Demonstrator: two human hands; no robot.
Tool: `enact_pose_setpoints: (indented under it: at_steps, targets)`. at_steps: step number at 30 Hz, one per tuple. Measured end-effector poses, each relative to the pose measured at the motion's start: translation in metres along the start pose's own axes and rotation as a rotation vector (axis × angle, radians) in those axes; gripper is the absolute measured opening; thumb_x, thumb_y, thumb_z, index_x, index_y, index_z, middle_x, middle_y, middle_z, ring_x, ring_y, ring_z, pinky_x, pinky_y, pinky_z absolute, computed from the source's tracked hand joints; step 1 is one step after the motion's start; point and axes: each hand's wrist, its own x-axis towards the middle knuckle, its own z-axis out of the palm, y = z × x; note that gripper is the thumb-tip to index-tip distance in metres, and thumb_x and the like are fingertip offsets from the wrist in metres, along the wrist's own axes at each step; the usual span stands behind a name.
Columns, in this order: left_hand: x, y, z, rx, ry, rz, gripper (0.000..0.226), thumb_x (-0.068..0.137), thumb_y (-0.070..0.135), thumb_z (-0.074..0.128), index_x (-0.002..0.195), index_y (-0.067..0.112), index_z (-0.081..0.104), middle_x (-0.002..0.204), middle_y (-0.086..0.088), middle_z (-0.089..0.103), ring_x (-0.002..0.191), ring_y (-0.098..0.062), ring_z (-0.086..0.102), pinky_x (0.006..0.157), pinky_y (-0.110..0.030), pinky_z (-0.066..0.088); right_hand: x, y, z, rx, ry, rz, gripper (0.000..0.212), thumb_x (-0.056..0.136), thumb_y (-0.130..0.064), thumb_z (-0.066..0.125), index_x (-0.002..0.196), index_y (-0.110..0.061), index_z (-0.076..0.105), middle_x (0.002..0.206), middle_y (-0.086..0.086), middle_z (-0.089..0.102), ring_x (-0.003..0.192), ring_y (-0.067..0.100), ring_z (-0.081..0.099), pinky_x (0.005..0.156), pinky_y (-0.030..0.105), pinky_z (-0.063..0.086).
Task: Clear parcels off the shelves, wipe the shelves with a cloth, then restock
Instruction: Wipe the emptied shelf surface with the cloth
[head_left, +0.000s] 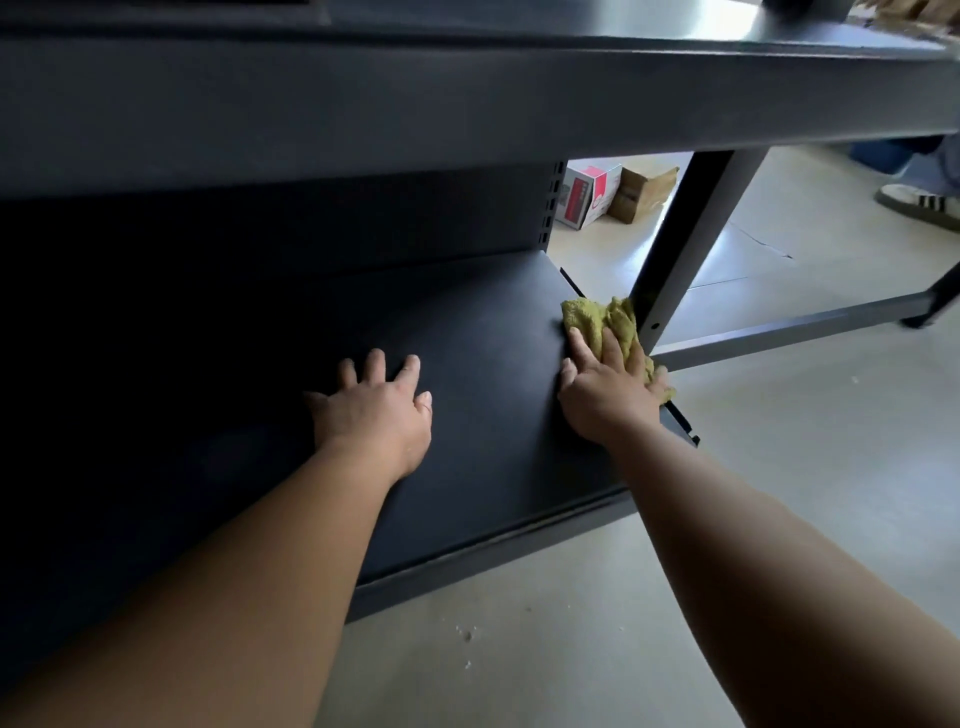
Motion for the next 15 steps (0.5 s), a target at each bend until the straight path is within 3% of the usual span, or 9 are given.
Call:
enact_pose_setpoints:
  at_steps: [10, 15]
  targets:
    - [-0.059, -0.036, 0.004, -0.044, -0.020, -0.052, 0.054, 0.099, 0.049, 0.022, 0.150, 0.038, 0.010, 0.159, -0.002, 0.008, 0.144, -0.030, 0.009, 0.107, -0.064, 0.024, -0.074, 0.027, 0.005, 0.051, 0.065, 0.137, 0.054, 0.099, -0.044, 0.014, 0.152, -0.038, 0.007, 0.162, -0.003, -0.002, 0.148, 0.027, -0.010, 0.118, 0.049, -0.009]
    - [-0.088, -0.055, 0.007, -0.052, -0.011, -0.076, 0.053, 0.099, 0.047, 0.024, 0.149, 0.037, 0.012, 0.157, -0.003, 0.012, 0.142, -0.029, 0.012, 0.106, -0.061, 0.026, -0.129, -0.001, 0.022, 0.084, 0.133, 0.041, 0.054, 0.100, -0.042, 0.018, 0.152, -0.034, 0.011, 0.162, -0.001, 0.003, 0.147, 0.026, -0.013, 0.117, 0.048, -0.011]
